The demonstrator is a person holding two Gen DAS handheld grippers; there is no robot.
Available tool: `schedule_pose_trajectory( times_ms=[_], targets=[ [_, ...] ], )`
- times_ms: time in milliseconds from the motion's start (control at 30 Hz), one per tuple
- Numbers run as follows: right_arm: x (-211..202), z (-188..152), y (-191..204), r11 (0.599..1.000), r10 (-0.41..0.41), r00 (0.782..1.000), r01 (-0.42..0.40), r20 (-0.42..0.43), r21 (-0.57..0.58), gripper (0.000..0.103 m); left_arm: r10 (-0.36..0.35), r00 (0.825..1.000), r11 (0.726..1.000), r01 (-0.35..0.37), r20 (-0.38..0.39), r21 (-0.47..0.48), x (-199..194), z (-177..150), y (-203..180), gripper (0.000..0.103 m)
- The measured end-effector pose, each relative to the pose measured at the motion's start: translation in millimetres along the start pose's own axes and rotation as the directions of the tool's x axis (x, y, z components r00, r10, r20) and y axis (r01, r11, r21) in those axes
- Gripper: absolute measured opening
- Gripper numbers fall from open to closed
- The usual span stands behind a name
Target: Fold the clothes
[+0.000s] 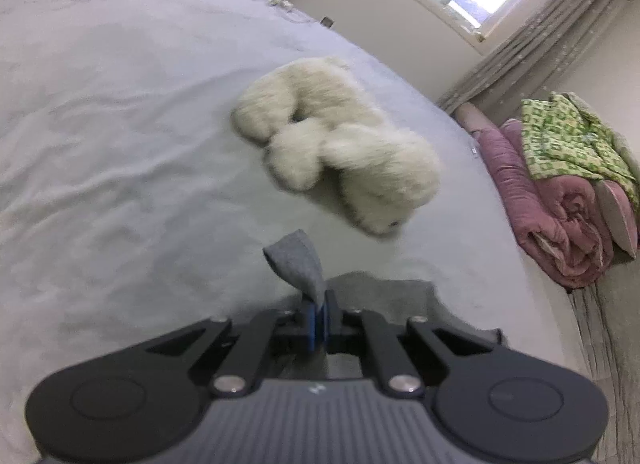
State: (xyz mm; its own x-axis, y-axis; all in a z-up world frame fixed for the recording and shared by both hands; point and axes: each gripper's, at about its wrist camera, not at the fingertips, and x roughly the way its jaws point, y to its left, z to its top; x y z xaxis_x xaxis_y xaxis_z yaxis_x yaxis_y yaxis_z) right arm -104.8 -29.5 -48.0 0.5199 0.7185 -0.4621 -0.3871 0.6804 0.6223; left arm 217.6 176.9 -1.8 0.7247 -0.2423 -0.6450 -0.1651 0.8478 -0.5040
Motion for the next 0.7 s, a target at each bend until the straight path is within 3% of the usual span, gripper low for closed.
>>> schedule_pose_trajectory(
  times_ms=[267, 467, 700],
  targets=[
    [-31, -11, -24, 0.984, 0.032, 0.998, -0.041, 0.054, 0.174, 0.005, -0.022, 0.999, 0.999, 0.022, 0.029, 0.025, 0, -2, -50, 0.003],
    [-49, -19, -42, 0.96, 0.016, 0.997, -0.037, 0.077, 0.278, 0.005, -0.029, 1.0, 0.999, 0.029, -0.003, 0.039, 12, -12, -86, 0.003],
    [-66, -29, -60, 0.936, -0.008, 0.996, -0.025, 0.092, 0.352, 0.005, -0.014, 0.999, 0.993, 0.017, -0.03, 0.117, 35, -34, -136, 0.003]
  ],
)
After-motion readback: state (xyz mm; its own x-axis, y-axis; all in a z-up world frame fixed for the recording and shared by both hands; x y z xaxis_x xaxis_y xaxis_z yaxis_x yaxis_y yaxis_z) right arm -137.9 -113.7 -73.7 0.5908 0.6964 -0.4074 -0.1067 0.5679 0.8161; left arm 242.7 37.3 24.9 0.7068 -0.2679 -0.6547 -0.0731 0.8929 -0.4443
